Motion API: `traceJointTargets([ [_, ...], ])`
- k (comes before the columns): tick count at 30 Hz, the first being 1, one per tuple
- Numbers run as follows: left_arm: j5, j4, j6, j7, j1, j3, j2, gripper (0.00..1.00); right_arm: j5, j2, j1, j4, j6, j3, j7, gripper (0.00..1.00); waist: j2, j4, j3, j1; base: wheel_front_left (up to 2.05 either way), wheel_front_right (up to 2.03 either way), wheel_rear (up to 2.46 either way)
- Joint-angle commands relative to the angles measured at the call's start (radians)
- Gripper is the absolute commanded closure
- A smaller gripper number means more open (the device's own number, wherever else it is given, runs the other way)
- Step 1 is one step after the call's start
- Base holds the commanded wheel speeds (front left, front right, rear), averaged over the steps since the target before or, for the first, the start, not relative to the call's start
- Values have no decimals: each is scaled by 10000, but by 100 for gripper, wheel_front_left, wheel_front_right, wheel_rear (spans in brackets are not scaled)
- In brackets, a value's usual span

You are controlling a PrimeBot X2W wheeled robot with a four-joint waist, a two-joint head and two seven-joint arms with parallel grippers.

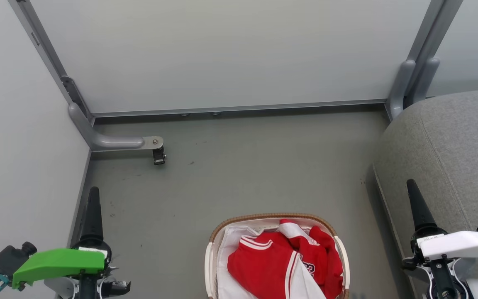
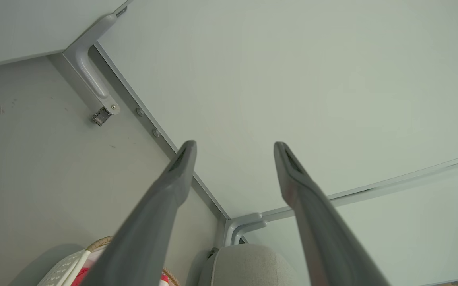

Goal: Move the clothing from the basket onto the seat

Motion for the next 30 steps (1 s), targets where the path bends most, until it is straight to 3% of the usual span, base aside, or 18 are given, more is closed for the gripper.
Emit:
traceJointTargets([
  [1, 516, -254, 53, -112, -9, -74, 64, 0, -482, -89, -27, -283, 1, 9, -115, 0, 29, 5, 9, 0, 0, 0, 0],
  [16, 3596, -610, 408, -638, 362, -509, 86, 0, -3401, -109, 163, -637, 2, 390, -645, 0, 43, 39, 61, 0, 0, 0, 0],
  [30, 5473, -505, 550, -1057, 626, -761, 105, 0, -5284, -131, 434, -367, 2, 738, -1062, 0, 56, 54, 31, 0, 0, 0, 0],
])
